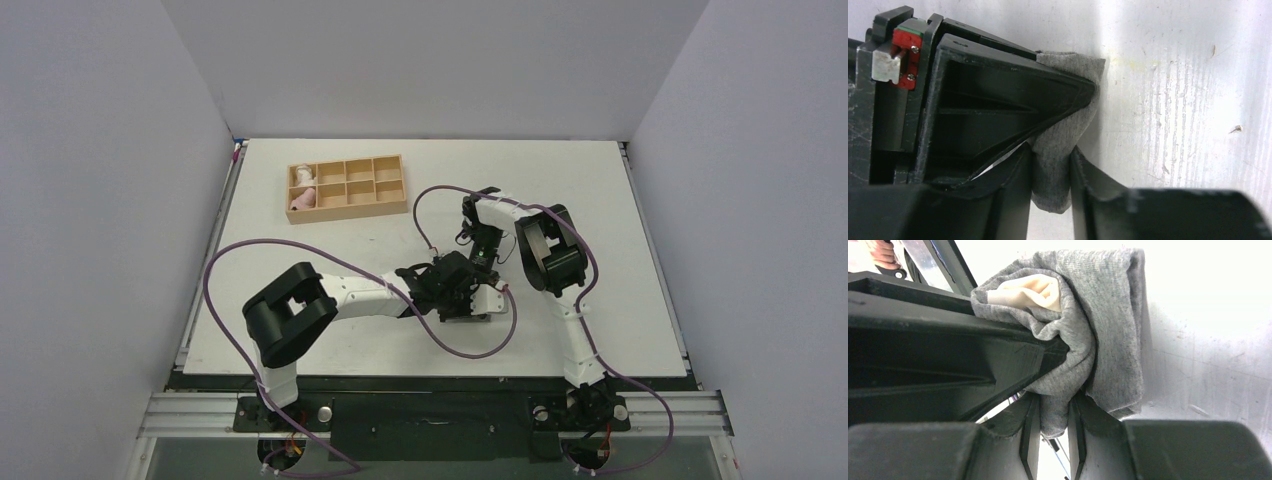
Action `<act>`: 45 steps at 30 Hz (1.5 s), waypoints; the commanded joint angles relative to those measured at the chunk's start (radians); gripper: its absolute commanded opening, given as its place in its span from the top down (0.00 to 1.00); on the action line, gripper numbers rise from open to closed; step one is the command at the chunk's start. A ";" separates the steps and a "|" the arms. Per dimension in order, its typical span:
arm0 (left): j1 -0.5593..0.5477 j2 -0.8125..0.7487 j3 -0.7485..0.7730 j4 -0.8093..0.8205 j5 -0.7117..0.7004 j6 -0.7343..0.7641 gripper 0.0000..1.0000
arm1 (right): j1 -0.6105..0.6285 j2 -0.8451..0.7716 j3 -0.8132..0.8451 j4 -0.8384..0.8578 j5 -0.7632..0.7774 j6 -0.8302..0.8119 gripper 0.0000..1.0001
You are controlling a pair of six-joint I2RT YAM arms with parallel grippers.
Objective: Roll the underwear
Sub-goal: Roll the underwear to the center of the board.
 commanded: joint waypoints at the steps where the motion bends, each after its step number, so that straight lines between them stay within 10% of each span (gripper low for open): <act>1: -0.005 0.043 -0.005 -0.013 0.037 -0.023 0.92 | 0.001 0.023 -0.007 0.150 0.039 -0.029 1.00; 10: 0.031 0.076 -0.009 -0.084 0.113 -0.056 1.00 | -0.022 -0.040 -0.053 0.194 0.034 -0.007 0.86; 18: 0.098 0.112 0.017 -0.133 0.207 -0.089 1.00 | -0.072 -0.156 -0.070 0.232 0.058 0.041 0.33; 45: 0.232 0.240 0.170 -0.262 0.368 -0.172 1.00 | -0.308 -0.672 -0.318 0.641 0.189 0.400 0.22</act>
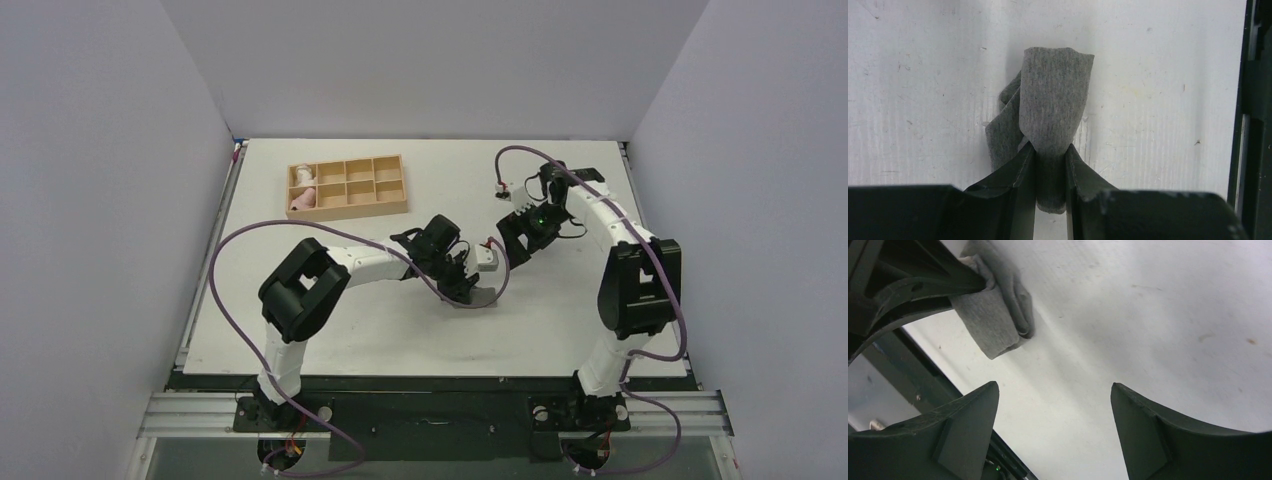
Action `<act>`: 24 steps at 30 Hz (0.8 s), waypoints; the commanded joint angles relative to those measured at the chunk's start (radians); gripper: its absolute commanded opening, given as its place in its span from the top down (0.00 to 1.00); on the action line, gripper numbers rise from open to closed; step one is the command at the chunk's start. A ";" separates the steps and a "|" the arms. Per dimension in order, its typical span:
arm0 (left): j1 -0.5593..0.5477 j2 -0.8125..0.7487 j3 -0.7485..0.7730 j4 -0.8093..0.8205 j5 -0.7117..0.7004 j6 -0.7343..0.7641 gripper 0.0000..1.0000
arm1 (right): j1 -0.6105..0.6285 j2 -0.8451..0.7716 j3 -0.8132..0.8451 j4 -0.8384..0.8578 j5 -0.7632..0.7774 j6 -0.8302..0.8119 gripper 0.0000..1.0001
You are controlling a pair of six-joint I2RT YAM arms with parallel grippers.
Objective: Roll the underwear
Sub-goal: Roll the underwear to the center of the board.
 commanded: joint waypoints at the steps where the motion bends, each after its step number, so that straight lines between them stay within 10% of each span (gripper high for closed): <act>1: 0.039 0.093 -0.004 -0.166 -0.036 -0.011 1.00 | -0.002 -0.143 -0.062 0.184 0.101 0.154 0.22; 15: 0.105 0.195 0.137 -0.294 0.091 -0.018 1.00 | -0.020 -0.586 -0.322 0.569 0.549 0.423 0.16; 24: 0.125 0.331 0.301 -0.448 0.161 -0.001 1.00 | -0.187 -0.550 -0.398 0.551 0.082 0.462 0.10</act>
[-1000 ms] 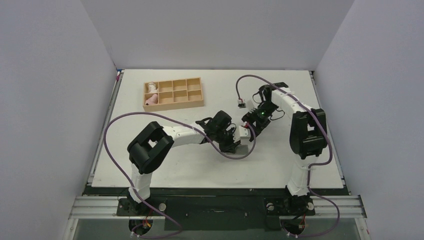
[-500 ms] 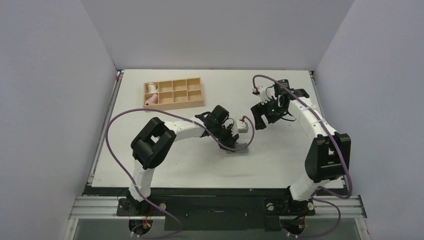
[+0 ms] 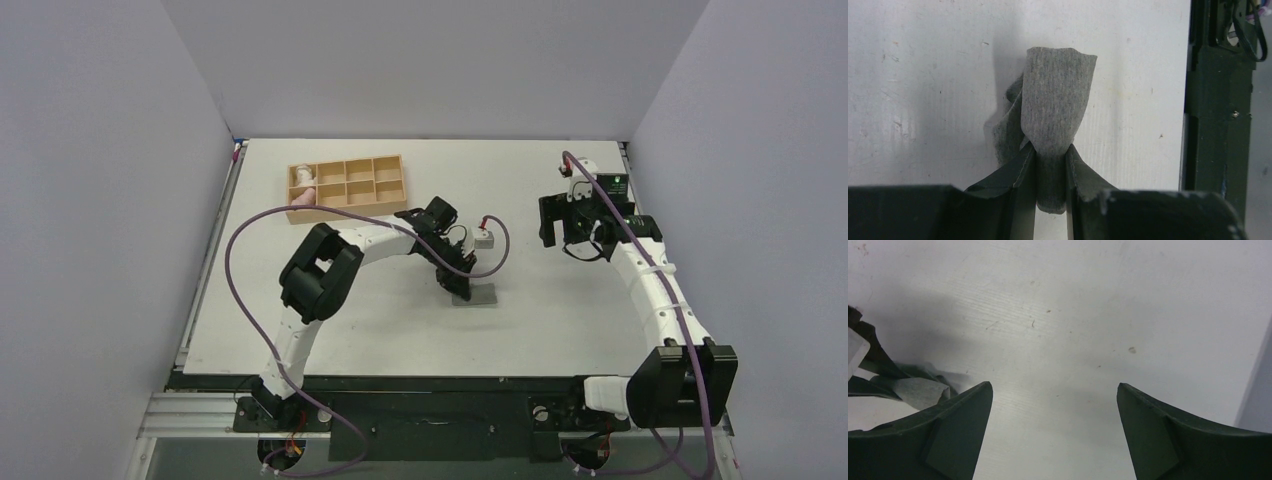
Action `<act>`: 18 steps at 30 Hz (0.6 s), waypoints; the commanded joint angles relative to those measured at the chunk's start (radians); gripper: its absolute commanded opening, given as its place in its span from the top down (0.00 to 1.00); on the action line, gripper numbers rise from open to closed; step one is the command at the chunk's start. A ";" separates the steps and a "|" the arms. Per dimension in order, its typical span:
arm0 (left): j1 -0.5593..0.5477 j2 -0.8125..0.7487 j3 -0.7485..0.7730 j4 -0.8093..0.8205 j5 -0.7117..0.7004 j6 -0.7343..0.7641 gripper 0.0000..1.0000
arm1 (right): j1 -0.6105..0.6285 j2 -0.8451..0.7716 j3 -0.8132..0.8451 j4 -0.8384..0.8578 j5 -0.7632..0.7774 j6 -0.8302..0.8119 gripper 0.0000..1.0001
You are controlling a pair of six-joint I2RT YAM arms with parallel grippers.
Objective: Roll the underwear
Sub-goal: Roll the underwear to the center of the board.
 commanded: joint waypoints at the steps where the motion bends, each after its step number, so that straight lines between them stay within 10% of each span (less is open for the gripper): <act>1: 0.023 0.147 0.039 -0.179 -0.101 0.047 1.00 | -0.063 0.011 -0.028 0.048 -0.232 0.061 0.10; 18: 0.072 0.325 0.272 -0.414 -0.028 0.115 1.00 | 0.102 -0.205 -0.172 0.035 -0.126 -0.149 0.09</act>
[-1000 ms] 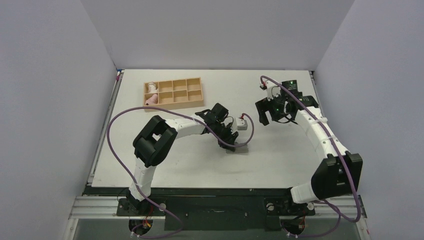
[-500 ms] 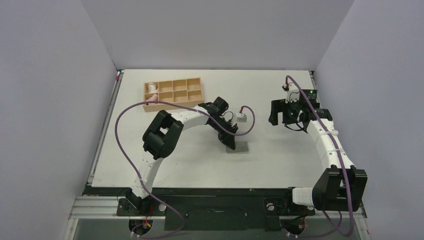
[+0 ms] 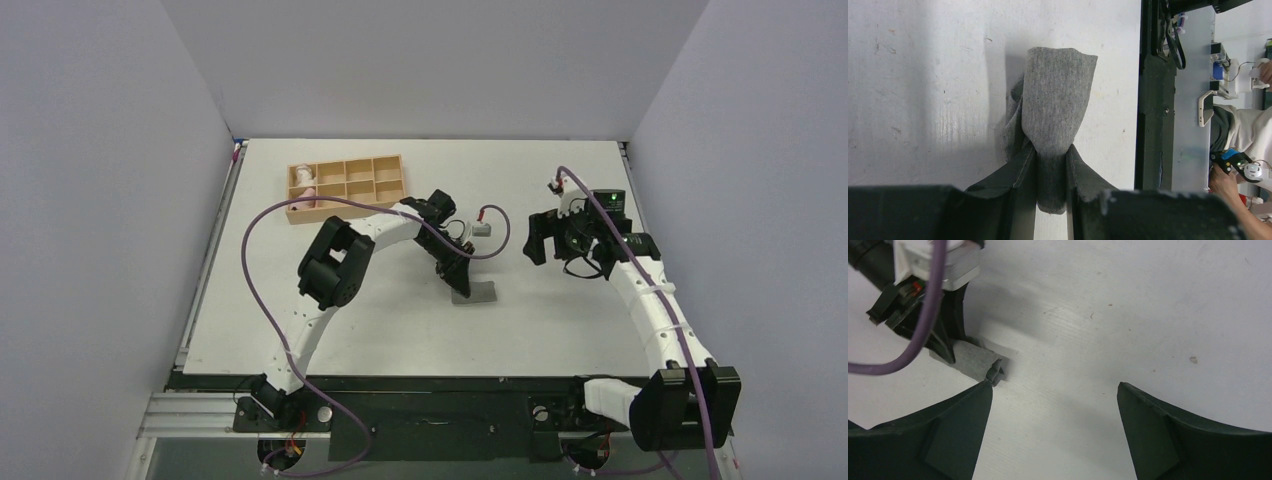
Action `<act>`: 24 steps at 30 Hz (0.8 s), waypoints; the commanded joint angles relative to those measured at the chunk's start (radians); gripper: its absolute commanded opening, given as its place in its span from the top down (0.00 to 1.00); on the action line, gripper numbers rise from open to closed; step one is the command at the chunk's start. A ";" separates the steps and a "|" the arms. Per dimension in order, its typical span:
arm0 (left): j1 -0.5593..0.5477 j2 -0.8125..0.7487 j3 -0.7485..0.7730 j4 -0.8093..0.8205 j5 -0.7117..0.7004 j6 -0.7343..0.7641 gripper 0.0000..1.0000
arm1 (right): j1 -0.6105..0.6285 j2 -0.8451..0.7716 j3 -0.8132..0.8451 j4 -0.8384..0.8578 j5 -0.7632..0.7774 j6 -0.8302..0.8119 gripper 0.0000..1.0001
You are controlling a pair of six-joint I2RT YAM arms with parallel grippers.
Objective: Roll the underwear
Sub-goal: Roll the underwear to the center of the board.
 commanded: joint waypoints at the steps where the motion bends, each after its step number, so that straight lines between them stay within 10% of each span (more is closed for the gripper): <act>1: 0.015 0.113 -0.015 -0.096 -0.228 0.084 1.00 | 0.086 -0.099 -0.052 0.015 0.083 -0.141 0.09; 24: 0.015 0.222 0.146 -0.174 -0.234 0.083 1.00 | 0.669 0.105 -0.230 0.145 0.565 -0.470 0.17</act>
